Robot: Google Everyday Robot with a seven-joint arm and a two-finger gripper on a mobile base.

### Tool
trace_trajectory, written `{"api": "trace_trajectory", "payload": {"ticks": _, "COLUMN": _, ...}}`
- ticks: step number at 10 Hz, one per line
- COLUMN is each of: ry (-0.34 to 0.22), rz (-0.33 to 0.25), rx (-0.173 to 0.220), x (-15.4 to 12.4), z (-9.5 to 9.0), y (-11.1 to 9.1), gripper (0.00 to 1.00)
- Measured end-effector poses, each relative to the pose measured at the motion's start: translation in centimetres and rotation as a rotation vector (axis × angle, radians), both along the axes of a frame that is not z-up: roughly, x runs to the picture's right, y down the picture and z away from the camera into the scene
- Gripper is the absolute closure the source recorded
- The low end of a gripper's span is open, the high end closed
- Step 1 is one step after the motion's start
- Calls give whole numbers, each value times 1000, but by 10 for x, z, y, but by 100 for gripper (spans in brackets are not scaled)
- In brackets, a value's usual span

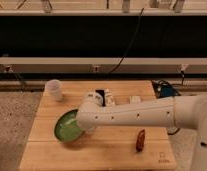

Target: Drag the ceramic bowl in a circle

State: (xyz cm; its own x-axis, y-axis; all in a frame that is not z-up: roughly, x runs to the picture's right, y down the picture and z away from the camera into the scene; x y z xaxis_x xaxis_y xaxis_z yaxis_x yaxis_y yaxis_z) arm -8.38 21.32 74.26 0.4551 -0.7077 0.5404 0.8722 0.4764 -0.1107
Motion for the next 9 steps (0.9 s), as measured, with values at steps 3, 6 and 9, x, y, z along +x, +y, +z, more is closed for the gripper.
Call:
{"api": "trace_trajectory", "payload": {"ticks": 3, "ry": -8, "rz": 3, "rx": 11, "x": -2, "z": 0, "y": -1, "gripper": 100}}
{"api": "trace_trajectory", "payload": {"ticks": 6, "ry": -13, "rz": 4, "rx": 24, "x": -3, "z": 1, "y": -4, "gripper": 100}}
{"api": "trace_trajectory", "payload": {"ticks": 9, "ry": -18, "rz": -2, "rx": 36, "x": -3, "z": 3, "y": -6, "gripper": 100}}
